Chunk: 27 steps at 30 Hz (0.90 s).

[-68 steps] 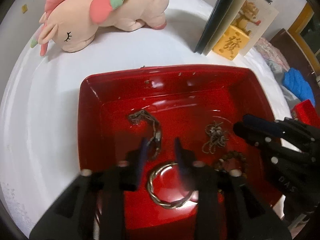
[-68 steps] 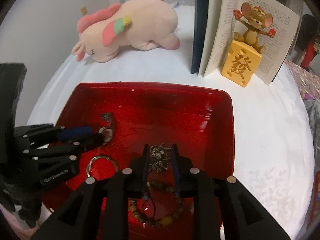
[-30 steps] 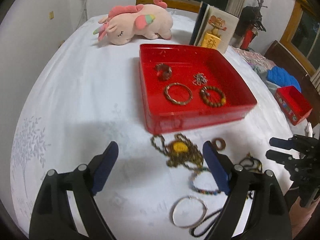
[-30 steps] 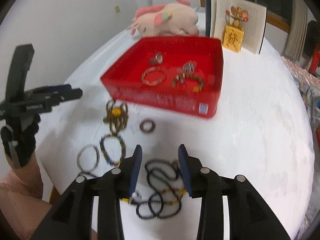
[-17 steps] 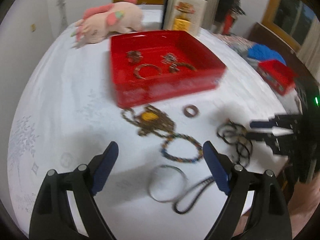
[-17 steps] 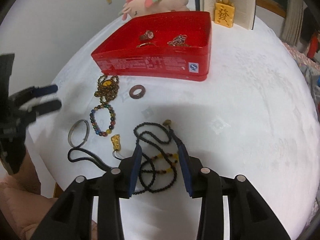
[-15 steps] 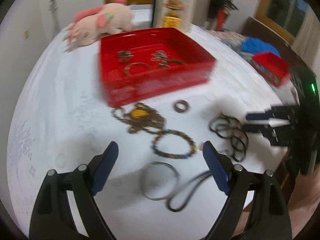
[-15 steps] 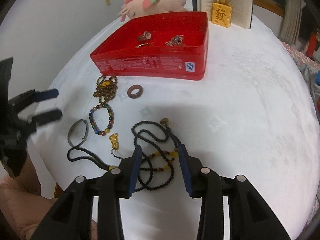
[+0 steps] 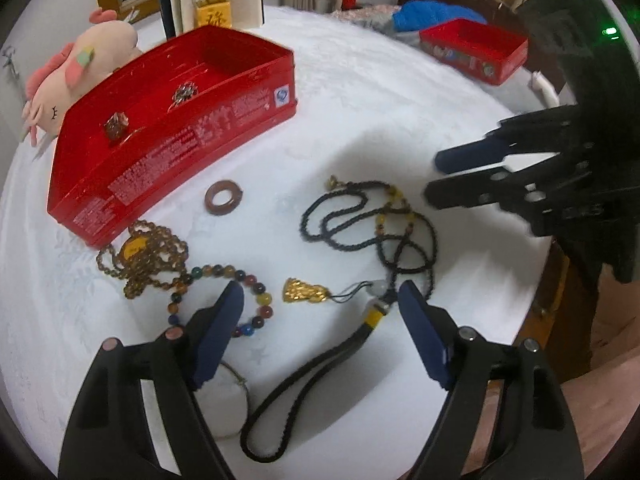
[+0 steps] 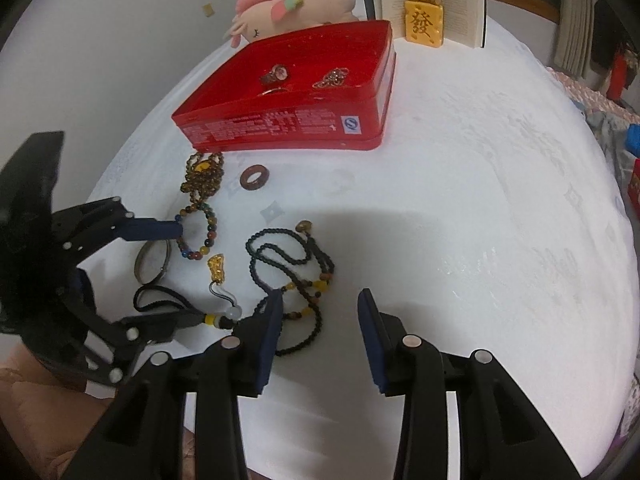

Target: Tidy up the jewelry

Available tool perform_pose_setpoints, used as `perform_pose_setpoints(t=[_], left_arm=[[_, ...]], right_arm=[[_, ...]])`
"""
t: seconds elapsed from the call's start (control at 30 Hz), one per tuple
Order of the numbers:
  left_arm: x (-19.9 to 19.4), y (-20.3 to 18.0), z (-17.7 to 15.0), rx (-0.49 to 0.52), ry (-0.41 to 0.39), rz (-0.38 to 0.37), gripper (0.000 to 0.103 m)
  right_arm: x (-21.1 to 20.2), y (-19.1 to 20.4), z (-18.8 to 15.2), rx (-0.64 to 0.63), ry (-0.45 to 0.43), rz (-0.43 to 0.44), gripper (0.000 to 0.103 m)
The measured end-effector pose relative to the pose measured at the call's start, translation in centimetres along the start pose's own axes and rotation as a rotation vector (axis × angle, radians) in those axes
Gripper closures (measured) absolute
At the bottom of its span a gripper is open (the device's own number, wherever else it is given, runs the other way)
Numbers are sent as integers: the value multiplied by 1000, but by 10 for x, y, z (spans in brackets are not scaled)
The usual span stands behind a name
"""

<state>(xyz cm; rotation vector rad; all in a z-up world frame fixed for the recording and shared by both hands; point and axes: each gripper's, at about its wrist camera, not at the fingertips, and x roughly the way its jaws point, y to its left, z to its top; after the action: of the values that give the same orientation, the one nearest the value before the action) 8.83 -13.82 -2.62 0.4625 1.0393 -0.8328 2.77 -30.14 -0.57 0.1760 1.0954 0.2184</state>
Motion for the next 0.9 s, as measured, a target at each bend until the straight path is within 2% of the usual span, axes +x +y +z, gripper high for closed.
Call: perform_pose_setpoints(t=[0.1,0.27,0.33,0.43,0.47,0.6,0.67,0.9], left_arm=[[5,-1,-6,-10,48,-50,24],[19,-4,-17,-7,94,-12,25],[24,-3,-17,-13,105,-4,28],[24,-2,-14,-3,95,10,49],[23,-2,-14,0,96,-7,57],[21,-9,-16,38,98,-33,78],[21,-10,-15,32,100,-56,96],[12,9,-17,-52,53,-64,97]], right_arm=[[0,-2,-2,-3,5,3,62],[9,-2,-1,-1,32,26,59],[13,-1,0,-4,41,32,59],[15,1,0,-4,43,39,59],[16,2,0,-4,43,40,59],[15,2,3,-1,45,39,59],[17,2,4,3,50,32,59],[33,5,6,-2,87,53,59]])
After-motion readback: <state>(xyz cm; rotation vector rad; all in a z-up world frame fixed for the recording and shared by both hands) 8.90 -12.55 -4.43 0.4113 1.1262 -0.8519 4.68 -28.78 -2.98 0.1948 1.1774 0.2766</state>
